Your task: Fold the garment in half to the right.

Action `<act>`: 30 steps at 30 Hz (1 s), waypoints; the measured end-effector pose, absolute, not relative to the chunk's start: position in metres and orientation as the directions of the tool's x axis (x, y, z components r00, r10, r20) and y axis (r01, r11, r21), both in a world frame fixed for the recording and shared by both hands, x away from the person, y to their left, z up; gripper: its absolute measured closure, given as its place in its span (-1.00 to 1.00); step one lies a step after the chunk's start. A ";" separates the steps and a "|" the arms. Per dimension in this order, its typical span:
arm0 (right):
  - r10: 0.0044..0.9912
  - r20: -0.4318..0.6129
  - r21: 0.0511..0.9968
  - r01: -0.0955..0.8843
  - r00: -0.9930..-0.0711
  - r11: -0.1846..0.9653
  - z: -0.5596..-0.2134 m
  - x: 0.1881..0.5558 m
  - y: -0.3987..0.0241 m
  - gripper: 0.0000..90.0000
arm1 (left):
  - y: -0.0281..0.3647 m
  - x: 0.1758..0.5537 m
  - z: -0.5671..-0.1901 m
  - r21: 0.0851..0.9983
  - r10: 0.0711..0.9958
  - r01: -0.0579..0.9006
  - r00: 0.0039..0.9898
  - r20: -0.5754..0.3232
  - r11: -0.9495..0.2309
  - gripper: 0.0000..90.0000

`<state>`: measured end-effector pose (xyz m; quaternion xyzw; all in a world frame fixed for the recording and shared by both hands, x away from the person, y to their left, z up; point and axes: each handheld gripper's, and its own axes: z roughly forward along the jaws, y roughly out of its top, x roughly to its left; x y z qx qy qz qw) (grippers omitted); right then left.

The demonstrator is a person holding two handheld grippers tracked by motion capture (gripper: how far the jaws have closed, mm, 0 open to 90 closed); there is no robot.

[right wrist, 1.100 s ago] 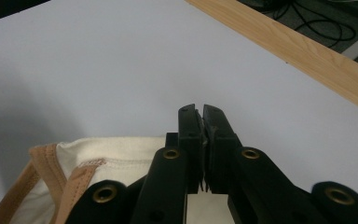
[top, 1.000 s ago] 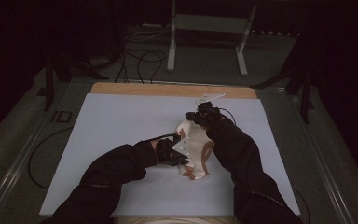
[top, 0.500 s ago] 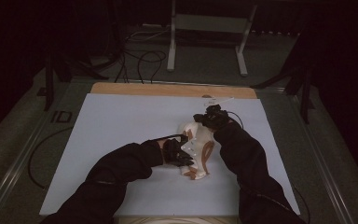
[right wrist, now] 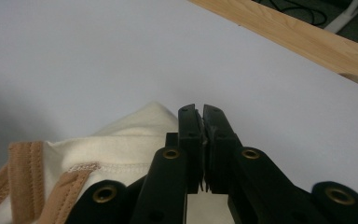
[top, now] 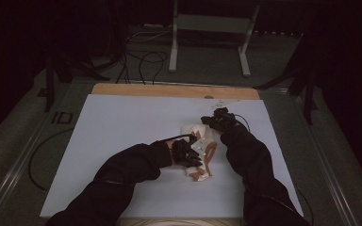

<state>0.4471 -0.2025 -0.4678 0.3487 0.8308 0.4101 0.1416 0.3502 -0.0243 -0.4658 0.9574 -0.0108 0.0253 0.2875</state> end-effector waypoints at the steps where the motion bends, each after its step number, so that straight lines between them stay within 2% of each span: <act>1: 0.695 0.056 0.780 0.466 -0.717 0.418 -0.469 0.448 -0.203 0.94 | -0.026 0.350 -0.467 0.554 -0.001 -0.029 0.999 0.052 -0.832 0.87; 30: 0.727 0.074 0.741 0.525 -0.683 0.418 -0.507 0.454 -0.214 0.92 | -0.046 0.349 -0.486 0.538 0.072 0.045 0.997 0.028 -0.841 0.83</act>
